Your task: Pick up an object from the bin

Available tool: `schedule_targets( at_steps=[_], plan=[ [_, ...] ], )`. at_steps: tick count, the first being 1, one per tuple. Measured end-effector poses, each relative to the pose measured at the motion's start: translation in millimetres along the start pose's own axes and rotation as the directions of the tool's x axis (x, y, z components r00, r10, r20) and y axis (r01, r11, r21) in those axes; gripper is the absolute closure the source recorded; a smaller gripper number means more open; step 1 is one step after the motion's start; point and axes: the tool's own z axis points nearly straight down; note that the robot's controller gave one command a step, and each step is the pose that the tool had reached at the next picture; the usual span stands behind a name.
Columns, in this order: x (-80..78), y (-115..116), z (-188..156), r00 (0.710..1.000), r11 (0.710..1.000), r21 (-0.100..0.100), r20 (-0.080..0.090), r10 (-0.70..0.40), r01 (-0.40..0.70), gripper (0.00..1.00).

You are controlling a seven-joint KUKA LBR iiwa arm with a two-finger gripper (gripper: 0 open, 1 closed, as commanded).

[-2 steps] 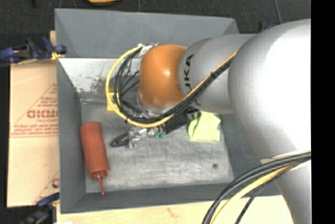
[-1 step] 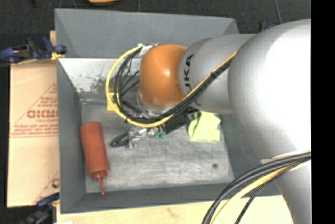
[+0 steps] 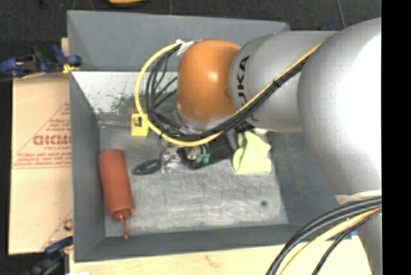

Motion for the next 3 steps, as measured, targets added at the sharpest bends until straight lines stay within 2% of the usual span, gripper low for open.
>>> schedule_targets(
  at_steps=[1,2,3],
  plan=[
    [-4.5,0,-24,1.0,1.0,-0.003,0.017,0.011,-0.011,1.0],
    [-2.9,-6,-34,0.999,1.0,0.001,-0.009,0.03,-0.03,1.0],
    [-30.2,-4,37,0.992,0.993,-0.01,0.023,0.122,-0.121,1.0]
  ],
)
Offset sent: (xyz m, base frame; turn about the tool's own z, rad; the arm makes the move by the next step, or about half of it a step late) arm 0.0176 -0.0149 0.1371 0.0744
